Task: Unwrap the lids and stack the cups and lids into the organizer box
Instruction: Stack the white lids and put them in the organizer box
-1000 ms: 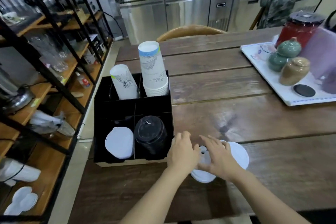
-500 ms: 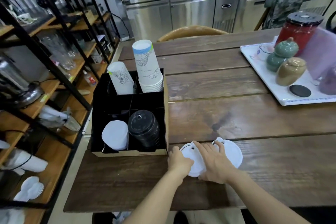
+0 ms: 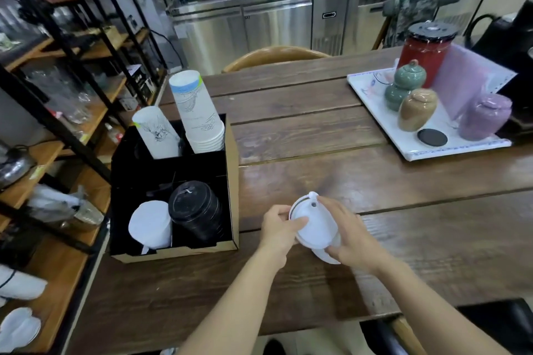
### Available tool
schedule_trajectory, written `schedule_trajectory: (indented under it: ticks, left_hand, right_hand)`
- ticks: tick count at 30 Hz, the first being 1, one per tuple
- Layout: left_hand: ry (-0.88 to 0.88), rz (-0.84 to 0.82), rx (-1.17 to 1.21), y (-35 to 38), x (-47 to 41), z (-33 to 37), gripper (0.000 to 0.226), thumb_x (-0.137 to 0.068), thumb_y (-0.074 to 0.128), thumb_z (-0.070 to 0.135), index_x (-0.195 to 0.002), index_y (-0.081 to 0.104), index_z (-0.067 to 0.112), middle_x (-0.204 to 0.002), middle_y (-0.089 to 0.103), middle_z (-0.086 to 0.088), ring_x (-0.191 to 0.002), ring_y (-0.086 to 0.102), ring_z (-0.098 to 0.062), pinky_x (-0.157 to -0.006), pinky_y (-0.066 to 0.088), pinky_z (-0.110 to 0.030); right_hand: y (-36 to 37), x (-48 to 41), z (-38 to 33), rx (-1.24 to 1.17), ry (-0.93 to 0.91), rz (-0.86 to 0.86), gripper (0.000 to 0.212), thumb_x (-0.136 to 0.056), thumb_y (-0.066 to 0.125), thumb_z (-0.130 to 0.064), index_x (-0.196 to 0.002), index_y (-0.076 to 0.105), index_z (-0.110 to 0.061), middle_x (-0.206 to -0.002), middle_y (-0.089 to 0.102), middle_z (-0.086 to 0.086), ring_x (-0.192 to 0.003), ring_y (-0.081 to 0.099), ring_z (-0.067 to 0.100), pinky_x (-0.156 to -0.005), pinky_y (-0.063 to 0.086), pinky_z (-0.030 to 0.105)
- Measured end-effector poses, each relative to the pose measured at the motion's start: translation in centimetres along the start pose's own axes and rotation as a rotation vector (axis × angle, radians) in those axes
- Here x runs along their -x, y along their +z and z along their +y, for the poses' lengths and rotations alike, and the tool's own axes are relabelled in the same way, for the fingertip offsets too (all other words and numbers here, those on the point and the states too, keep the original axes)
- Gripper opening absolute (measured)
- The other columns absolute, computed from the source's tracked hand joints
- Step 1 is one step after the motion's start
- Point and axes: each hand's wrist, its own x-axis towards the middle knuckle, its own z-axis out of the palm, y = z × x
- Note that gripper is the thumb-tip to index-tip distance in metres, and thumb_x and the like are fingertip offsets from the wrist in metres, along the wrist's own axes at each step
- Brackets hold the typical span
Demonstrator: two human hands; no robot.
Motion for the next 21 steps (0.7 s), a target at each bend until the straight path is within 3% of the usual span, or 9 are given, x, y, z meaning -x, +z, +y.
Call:
schedule_trajectory:
  ticks: [3, 7, 10, 14, 17, 21]
  left_hand:
    - [-0.017, -0.028, 0.004, 1.8, 0.1, 0.4, 0.03, -0.085, 0.066, 0.006, -0.111, 0.051, 0.006, -0.113, 0.059, -0.013, -0.104, 0.059, -0.03, -0.081, 0.057, -0.045]
    - [-0.042, -0.021, -0.088, 3.7, -0.1, -0.4, 0.019, -0.086, 0.066, 0.012, -0.099, 0.052, 0.012, -0.098, 0.058, -0.005, -0.097, 0.058, -0.026, -0.083, 0.057, -0.046]
    - [-0.005, -0.006, -0.188, 4.3, -0.6, -1.2, 0.017, -0.082, 0.07, 0.017, -0.087, 0.053, 0.018, -0.09, 0.059, 0.001, -0.092, 0.058, -0.022, -0.082, 0.053, -0.038]
    - [0.004, -0.007, -0.184, 4.3, -0.8, -2.1, 0.02, -0.082, 0.069, 0.017, -0.094, 0.054, 0.014, -0.086, 0.058, 0.004, -0.087, 0.057, -0.018, -0.068, 0.047, -0.026]
    - [0.001, 0.008, -0.188, 4.3, -1.2, -2.7, 0.017, -0.081, 0.068, 0.017, -0.093, 0.056, 0.015, -0.095, 0.062, -0.002, -0.093, 0.059, -0.023, -0.074, 0.048, -0.031]
    - [-0.049, 0.024, -0.256, 3.9, -1.4, -3.0, 0.015, -0.081, 0.068, 0.022, -0.089, 0.056, 0.019, -0.114, 0.057, -0.005, -0.097, 0.057, -0.023, -0.07, 0.046, -0.03]
  right_hand:
    - [-1.9, 0.6, 0.4, -0.097, 0.056, -0.035, 0.096, -0.061, 0.059, -0.013, -0.138, 0.015, -0.05, -0.142, 0.031, -0.015, -0.134, 0.026, 0.007, -0.109, 0.031, 0.045]
    - [-3.2, 1.5, 0.8, -0.088, 0.127, -0.133, 0.099, -0.059, 0.064, -0.021, -0.138, 0.011, -0.049, -0.142, 0.029, -0.012, -0.133, 0.027, 0.012, -0.107, 0.036, 0.042]
    - [-3.5, 1.9, 1.4, -0.098, 0.155, -0.153, 0.099, -0.06, 0.066, -0.018, -0.131, 0.009, -0.057, -0.134, 0.03, -0.016, -0.132, 0.029, 0.013, -0.101, 0.041, 0.046]
    - [-3.5, 1.9, 1.6, -0.13, 0.178, -0.189, 0.097, -0.062, 0.068, -0.013, -0.116, 0.011, -0.07, -0.12, 0.031, -0.027, -0.125, 0.033, 0.011, -0.101, 0.04, 0.045]
    - [-3.3, 1.6, 1.7, -0.173, 0.21, -0.217, 0.097, -0.064, 0.069, -0.009, -0.122, 0.014, -0.064, -0.126, 0.031, -0.018, -0.125, 0.032, 0.012, -0.102, 0.04, 0.039]
    - [-2.7, 1.4, 2.1, -0.144, 0.246, -0.264, 0.1, -0.063, 0.071, -0.013, -0.138, 0.016, -0.052, -0.139, 0.031, -0.01, -0.129, 0.034, 0.018, -0.106, 0.037, 0.04]
